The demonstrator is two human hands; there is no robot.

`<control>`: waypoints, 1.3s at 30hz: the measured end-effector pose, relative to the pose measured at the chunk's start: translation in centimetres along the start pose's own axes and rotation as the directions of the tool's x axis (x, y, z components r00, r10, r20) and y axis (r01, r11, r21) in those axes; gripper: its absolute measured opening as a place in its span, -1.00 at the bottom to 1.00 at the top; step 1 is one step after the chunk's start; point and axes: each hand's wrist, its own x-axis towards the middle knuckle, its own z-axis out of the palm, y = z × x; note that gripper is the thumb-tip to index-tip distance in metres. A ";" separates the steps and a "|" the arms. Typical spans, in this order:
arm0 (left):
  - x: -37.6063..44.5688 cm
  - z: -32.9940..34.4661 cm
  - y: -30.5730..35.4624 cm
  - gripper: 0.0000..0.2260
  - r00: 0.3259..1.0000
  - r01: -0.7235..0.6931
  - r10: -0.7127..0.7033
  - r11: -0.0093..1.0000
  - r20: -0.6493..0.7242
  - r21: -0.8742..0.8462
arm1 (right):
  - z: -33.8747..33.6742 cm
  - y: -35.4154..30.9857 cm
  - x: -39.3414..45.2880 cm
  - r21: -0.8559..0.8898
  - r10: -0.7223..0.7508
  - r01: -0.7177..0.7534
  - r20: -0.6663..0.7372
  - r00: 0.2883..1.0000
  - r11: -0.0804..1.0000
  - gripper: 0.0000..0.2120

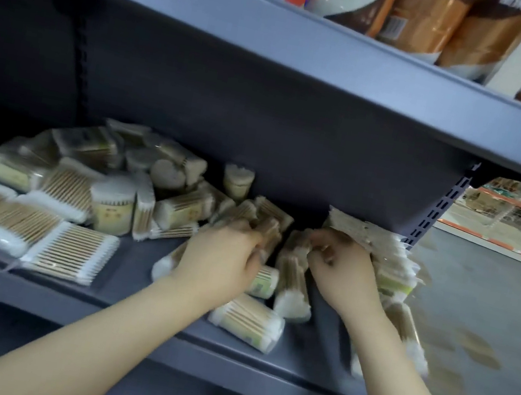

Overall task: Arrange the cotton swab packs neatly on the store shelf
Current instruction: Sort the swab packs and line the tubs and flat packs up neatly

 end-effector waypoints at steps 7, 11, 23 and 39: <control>-4.0 -3.8 -4.8 -0.79 0.995 0.061 -0.062 0.998 -0.083 -0.013 | 2.7 -6.0 -1.5 0.099 -0.088 0.089 -0.013 0.996 0.991 -0.72; -6.4 -5.7 -7.8 -0.89 0.991 0.102 -0.101 0.995 -0.089 0.011 | 5.1 -9.2 -2.5 0.139 -0.186 0.178 0.047 0.981 0.974 -0.71; -12.2 -9.9 -14.9 -0.77 0.927 0.371 -0.363 0.925 -0.100 0.082 | 11.5 -16.8 -4.4 0.058 -0.441 0.445 0.290 0.849 0.894 -0.64; -13.1 -10.0 -17.0 -0.77 0.918 0.397 -0.394 0.910 -0.050 0.121 | 14.1 -18.1 -5.1 -0.101 -0.421 0.504 0.424 0.802 0.858 -0.59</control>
